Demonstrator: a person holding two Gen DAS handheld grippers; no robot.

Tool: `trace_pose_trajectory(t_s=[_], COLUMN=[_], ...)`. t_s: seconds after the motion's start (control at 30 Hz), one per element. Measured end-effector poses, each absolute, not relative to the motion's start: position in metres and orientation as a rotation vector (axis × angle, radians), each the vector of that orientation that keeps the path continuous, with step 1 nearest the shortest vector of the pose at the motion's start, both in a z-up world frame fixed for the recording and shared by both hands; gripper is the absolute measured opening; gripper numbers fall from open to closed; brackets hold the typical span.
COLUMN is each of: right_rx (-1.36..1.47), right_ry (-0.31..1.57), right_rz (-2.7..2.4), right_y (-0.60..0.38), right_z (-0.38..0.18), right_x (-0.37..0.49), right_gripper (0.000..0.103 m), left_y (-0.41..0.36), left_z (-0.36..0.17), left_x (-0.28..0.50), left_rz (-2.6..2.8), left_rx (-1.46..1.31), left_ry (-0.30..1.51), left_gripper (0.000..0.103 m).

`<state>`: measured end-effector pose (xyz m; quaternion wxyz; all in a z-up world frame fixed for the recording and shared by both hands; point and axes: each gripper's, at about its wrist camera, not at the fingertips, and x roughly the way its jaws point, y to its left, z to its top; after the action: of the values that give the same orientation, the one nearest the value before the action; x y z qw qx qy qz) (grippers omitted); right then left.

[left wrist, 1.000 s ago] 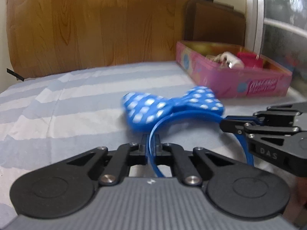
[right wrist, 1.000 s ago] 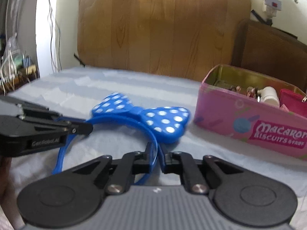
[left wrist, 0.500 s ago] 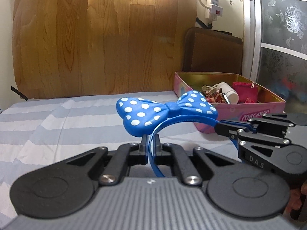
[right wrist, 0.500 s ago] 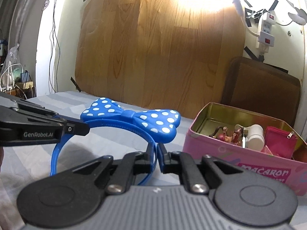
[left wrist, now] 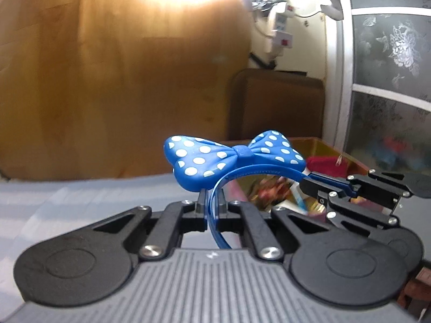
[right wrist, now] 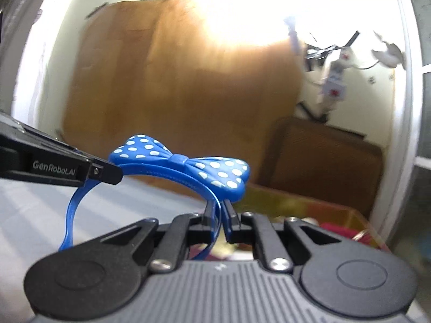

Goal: Organize rigid objects
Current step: 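Carry the headband into the tin and open the left gripper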

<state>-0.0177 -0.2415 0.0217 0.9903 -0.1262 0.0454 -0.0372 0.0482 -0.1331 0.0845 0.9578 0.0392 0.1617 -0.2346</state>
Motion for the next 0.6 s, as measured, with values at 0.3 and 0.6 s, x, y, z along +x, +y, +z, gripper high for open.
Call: trace_pose_trajectory(t_s=[0.3, 0.6], right_rx=[-0.269, -0.290], right_ry=[0.100, 0.248], right_rz=[-0.259, -0.286], right_y=[-0.326, -0.363], right_z=[0.034, 0.010], right_x=[0.027, 0.073], right_gripper=[0.009, 0.036], left_y=[-0.237, -0.274], left_z=[0.084, 0.049], left_x=[0.099, 0.132], left_rz=[-0.566, -0.521], left_rx=[0.093, 0.105], left_ry=[0.383, 0.533], left_gripper=[0.006, 0.046])
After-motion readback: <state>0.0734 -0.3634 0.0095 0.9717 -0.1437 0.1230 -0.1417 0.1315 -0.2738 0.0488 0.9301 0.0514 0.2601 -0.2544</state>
